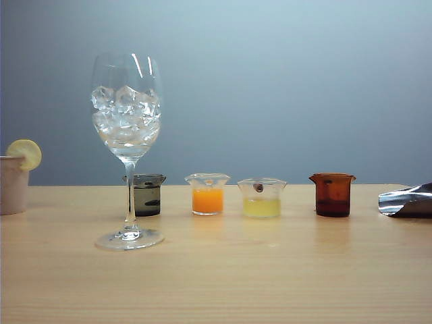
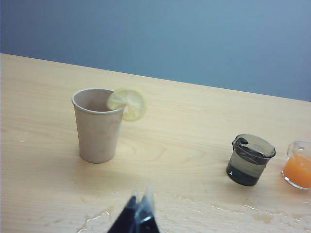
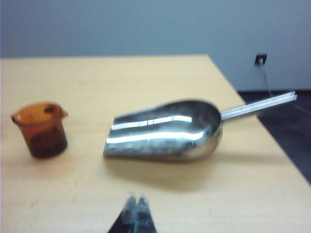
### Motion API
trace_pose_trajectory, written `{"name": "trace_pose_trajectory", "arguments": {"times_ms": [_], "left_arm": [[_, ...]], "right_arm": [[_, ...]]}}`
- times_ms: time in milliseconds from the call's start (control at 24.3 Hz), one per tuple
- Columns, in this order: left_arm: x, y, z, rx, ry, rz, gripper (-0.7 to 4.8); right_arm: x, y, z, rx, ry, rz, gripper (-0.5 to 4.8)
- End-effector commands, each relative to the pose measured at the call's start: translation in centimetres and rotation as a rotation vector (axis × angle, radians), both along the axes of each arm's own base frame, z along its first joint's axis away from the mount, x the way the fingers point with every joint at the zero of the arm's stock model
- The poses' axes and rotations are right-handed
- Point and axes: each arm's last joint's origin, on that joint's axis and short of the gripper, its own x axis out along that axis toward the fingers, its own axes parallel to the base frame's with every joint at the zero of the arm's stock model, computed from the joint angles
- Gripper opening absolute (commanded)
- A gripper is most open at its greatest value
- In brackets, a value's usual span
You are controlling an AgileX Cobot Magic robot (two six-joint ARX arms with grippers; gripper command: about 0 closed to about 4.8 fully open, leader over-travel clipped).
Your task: Pick up the first measuring cup from the left, pour the coconut rum inside into the goblet, and finally put the measuring cup back in its original place.
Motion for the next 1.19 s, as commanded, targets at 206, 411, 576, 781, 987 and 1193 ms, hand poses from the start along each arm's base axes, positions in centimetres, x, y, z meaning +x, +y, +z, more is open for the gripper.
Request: {"name": "trace_pose_trajectory", "arguments": {"times_ms": [206,411,576,781,987,1193], "left_arm": [[0.0,0.1,0.2,-0.007,-0.013,0.03,-0.06],[-0.2,0.0,1.2,-0.052,-0.058,0.013,-0.06],[-1.3,0.0,5.1,-0.025,-0.176,0.045,-0.06],[-1.7,0.0,7.2,-0.021,-0.213,0.037,-0.06],[-0.5,0.0,9.5,-0.023,-0.132,0.033,-0.06],[4.1,0.0,12.3,-0.028,0.004,-0.006,-0.06]], "right_arm": [[0.0,0.0,-0.2,0.019,0.021,-0.004,-0.03],[-0.4,0.0,1.3,0.081,0.001,-0.008,-0.03],[-2.3,0.1,7.4,0.073,-0.135,-0.029,-0.05],[-2.9,0.1,12.2,0.078,-0.157,-0.012,-0.05],[-1.0,0.3,17.0,0.104,-0.107,0.076,-0.05],[1.8,1.4,20.9,0.162,-0.075,0.215,-0.05]]}}
